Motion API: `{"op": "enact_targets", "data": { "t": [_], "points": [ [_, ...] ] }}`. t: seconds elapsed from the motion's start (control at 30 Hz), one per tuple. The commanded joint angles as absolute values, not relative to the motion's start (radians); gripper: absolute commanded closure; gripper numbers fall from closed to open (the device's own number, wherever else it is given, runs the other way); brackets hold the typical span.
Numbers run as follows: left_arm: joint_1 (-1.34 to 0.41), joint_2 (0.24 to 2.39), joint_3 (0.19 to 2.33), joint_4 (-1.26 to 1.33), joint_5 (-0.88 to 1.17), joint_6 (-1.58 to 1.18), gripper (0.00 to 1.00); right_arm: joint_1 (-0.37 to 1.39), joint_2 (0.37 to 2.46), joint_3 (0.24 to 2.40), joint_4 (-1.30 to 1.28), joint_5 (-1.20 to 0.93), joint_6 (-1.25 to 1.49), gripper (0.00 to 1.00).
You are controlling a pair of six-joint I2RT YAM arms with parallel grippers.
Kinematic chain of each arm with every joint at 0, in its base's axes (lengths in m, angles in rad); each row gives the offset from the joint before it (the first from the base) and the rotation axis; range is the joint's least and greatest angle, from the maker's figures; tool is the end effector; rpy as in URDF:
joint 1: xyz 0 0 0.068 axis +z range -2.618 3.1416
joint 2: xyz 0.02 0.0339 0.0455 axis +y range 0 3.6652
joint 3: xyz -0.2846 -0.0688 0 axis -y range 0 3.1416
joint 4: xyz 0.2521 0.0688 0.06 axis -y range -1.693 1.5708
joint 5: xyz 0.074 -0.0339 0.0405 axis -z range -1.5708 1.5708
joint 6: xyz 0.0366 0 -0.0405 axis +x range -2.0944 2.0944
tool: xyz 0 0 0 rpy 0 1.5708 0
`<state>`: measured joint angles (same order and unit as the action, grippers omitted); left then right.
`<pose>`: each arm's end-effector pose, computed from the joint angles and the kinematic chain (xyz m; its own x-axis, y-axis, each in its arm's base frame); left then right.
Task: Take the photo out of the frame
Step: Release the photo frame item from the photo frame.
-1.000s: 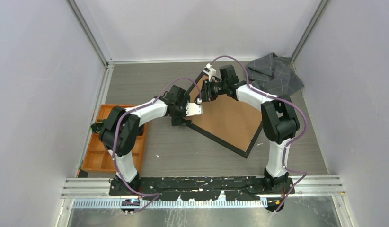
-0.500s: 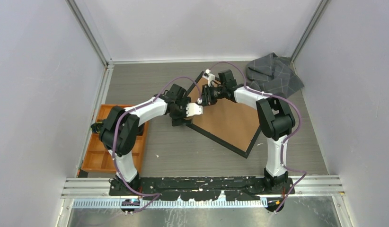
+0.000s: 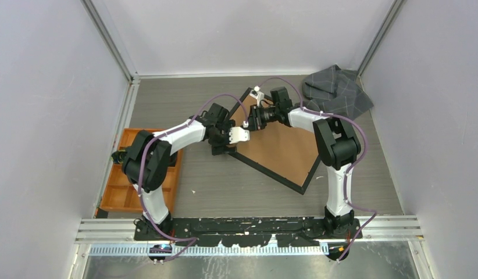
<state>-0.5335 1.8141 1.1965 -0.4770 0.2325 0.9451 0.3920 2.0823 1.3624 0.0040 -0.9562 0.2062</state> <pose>0.3221 -0.2000 0.1952 0.0267 0.9003 -0.4344 0.9634 0.0929 0.2516 0.4138 0.2034 0.1782 -0.7554 -0.1845 -0.6287 -0.6491 0.3424 0.6793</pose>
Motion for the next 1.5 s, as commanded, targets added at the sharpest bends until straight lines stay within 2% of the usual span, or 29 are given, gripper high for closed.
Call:
{"op": "enact_targets", "data": {
  "t": [0.0, 0.23, 0.53, 0.87, 1.27, 1.47],
  "points": [
    [-0.538, 1.827, 1.216, -0.483, 0.259, 0.932, 0.19, 0.390, 2.117, 1.341, -0.004, -0.980, 0.130, 0.99],
    [-0.541, 1.827, 1.212, -0.464, 0.246, 0.915, 0.21, 0.389, 2.148, 1.346, -0.062, -1.038, 0.062, 0.99],
    [-0.550, 1.837, 1.212, -0.436, 0.218, 0.892, 0.22, 0.389, 2.216, 1.414, -0.118, -1.086, 0.153, 0.99],
    [-0.563, 1.857, 1.228, -0.424, 0.192, 0.866, 0.27, 0.394, 2.264, 1.486, -0.239, -1.045, 0.159, 0.99],
    [-0.573, 1.864, 1.216, -0.379, 0.138, 0.847, 0.39, 0.428, 2.330, 1.518, -0.327, -1.059, 0.133, 0.99],
    [-0.574, 1.878, 1.228, -0.384, 0.138, 0.833, 0.49, 0.446, 2.246, 1.440, -0.347, -1.101, 0.007, 0.99]
  ]
}}
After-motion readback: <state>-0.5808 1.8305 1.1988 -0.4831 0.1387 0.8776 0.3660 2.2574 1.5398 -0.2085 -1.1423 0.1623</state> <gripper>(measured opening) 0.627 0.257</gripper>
